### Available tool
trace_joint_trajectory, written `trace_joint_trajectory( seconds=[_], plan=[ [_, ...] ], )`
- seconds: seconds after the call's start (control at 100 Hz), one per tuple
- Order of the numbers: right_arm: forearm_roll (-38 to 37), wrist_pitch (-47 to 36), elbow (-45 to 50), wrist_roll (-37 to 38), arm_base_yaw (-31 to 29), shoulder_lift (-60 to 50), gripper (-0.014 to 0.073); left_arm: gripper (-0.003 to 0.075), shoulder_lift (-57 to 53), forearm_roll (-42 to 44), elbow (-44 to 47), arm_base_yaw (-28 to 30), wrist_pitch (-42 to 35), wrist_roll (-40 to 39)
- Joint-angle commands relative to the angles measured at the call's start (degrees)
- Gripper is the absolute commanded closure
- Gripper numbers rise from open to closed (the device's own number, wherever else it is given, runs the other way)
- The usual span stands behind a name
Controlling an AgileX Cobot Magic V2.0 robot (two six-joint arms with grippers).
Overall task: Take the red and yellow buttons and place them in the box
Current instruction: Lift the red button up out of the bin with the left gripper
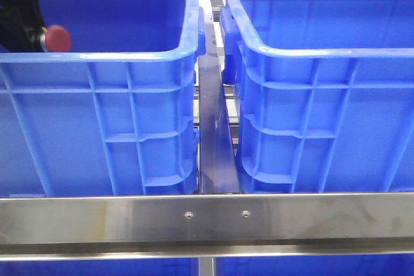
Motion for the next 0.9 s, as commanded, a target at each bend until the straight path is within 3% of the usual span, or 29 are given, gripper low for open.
trace_joint_trajectory(
  seconds=[0.0,0.16,0.51,0.69,0.89],
  plan=[
    [-0.1,-4.8,-0.2,0.0,0.1,-1.2,0.066,0.0739,-5.2,-2.4,-2.0,-0.4,2.9,-6.8],
    [-0.1,-4.8,-0.2,0.0,0.1,-1.2,0.066,0.074,-9.5,-5.2,1.0,-1.1,7.7,-8.5],
    [-0.1,-4.8,-0.2,0.0,0.1,-1.2,0.066,0.074,-26.0,-6.6,18.5,-4.3,-2.4,-15.5],
    [-0.1,-4.8,-0.2,0.0,0.1,-1.2,0.066,0.0739,-36.9,-13.8,26.5,-4.3,-11.8,-21.0],
    [-0.1,-4.8,-0.2,0.0,0.1,-1.2,0.066,0.0739,-47.8,-19.9,31.2,-4.3,-9.9,-21.2]
  ],
)
